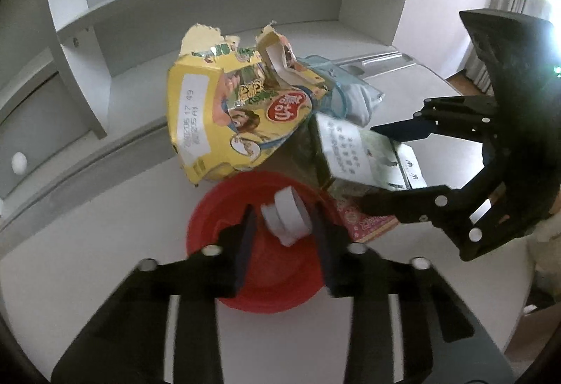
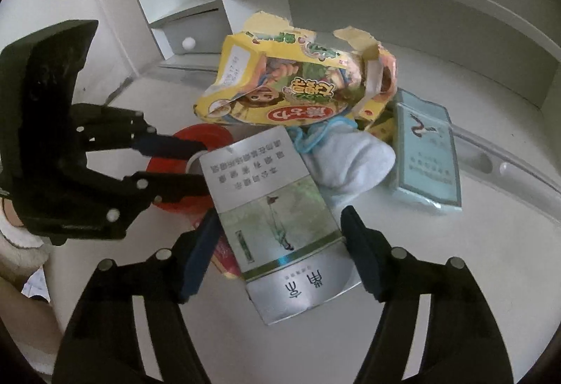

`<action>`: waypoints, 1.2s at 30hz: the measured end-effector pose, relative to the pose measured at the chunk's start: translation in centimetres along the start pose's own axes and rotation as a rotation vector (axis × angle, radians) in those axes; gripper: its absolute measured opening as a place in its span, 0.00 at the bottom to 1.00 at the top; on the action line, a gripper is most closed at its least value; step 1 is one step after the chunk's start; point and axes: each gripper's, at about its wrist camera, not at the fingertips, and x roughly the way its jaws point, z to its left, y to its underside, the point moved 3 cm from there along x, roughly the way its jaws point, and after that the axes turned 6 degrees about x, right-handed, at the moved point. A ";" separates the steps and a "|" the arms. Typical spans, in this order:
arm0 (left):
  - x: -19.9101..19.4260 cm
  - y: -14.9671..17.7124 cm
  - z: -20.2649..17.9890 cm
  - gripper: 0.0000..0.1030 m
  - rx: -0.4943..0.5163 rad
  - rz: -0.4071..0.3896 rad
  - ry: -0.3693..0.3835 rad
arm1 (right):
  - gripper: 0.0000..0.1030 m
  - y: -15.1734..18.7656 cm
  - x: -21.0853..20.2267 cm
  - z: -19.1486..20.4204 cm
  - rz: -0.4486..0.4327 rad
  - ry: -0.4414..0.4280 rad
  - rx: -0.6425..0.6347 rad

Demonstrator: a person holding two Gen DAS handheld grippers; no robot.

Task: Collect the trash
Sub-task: 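Grasp the white bottle cap with the left tool while the right tool grasps the cigarette pack, then carry the cap and cigarette pack over the black bin and open both tools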

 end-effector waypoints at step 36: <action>-5.4 -7.5 -32.1 0.24 0.392 -0.228 0.361 | 0.63 21.1 -34.4 -14.3 -0.460 0.380 0.573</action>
